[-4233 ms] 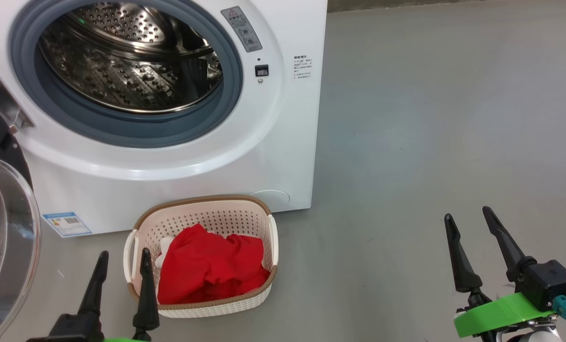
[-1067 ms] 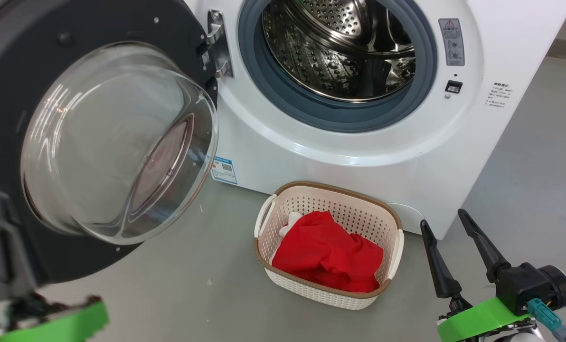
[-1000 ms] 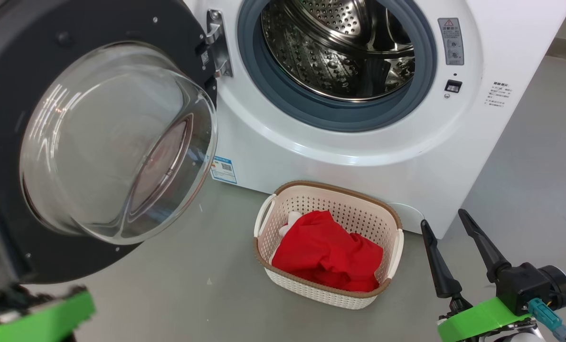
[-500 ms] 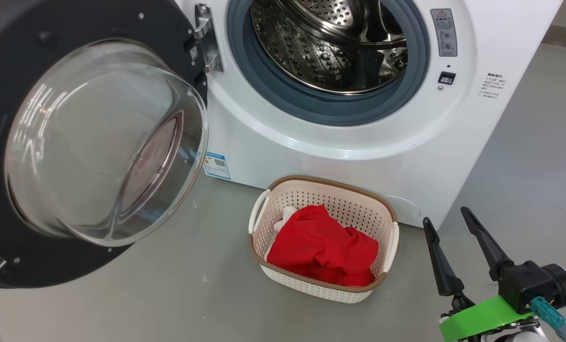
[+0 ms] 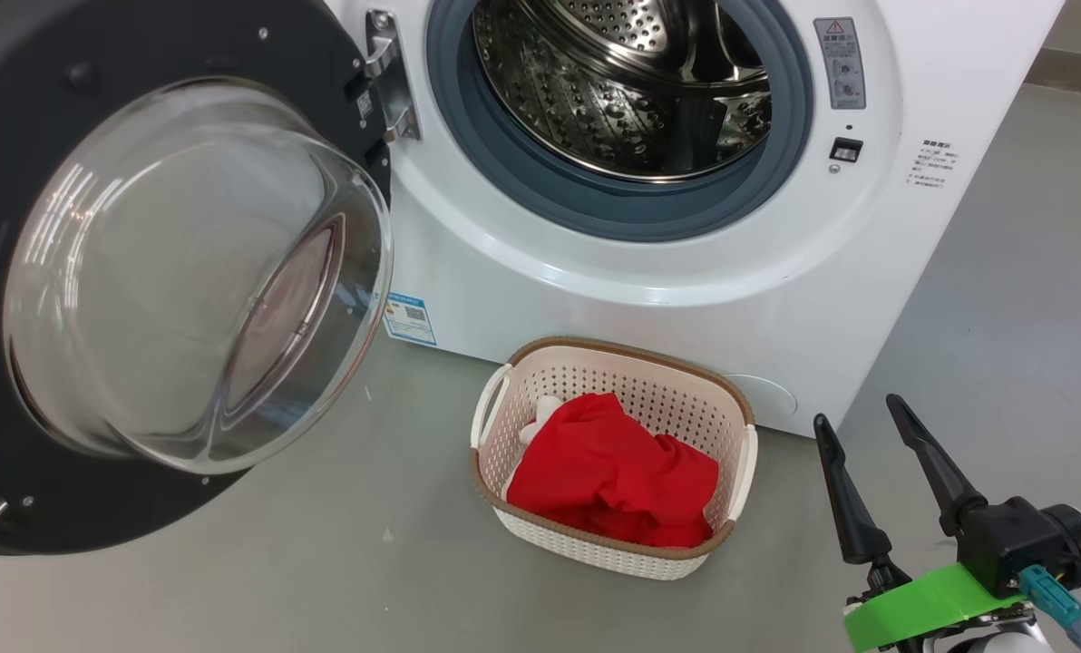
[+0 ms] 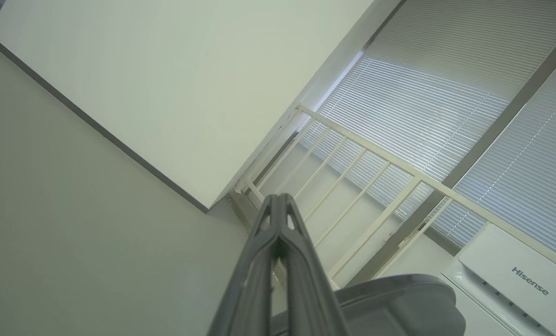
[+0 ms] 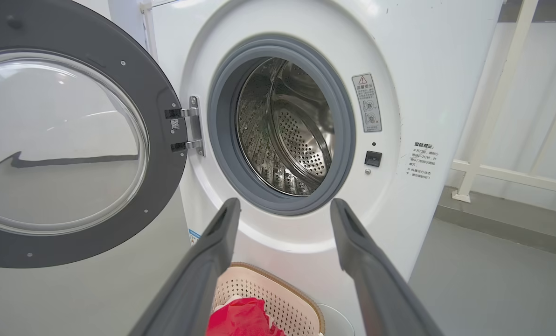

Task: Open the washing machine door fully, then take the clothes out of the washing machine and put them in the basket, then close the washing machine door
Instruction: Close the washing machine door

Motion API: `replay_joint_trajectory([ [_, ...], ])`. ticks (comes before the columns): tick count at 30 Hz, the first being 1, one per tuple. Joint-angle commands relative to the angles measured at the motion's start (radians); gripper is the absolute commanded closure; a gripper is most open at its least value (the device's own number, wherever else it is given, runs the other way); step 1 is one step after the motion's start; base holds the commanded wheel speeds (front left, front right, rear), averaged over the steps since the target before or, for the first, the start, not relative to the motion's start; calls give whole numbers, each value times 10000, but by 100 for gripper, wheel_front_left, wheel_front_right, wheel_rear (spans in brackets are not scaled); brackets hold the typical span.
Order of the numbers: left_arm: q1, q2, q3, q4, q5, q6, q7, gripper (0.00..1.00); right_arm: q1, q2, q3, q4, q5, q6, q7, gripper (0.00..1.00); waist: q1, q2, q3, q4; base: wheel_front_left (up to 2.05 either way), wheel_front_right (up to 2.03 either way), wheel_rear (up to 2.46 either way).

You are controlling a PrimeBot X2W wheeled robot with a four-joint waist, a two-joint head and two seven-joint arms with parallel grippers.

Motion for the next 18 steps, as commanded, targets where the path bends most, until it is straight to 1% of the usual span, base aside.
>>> replay_joint_trajectory([
  [1, -440, 710, 281, 124, -190, 65, 301, 100, -135, -79, 191, -234, 95, 48, -9, 0, 0, -1, -2, -14, 0, 0, 0],
  [6, -1120, 1239, 612, 1486, -929, 183, 1348, 100, -125, -79, 213, -207, 99, 48, -15, 0, 0, -1, -10, -58, 0, 0, 0],
  [10, -1644, 1523, 912, 2501, -1765, 248, 2545, 100, -142, -79, 261, -199, 90, 48, -21, 0, 0, -1, 20, -138, 0, 0, 0],
  [14, -1920, 1919, 1004, 3216, -2153, 224, 3367, 100, -178, -79, 295, -208, 55, 48, -27, 0, 0, -1, 73, -241, 0, 0, 0],
  [18, -2024, 2318, 782, 3749, -2247, 192, 4296, 100, -201, -79, 310, -214, 30, 48, -33, 0, 0, -1, 153, -358, 0, 0, 0],
])
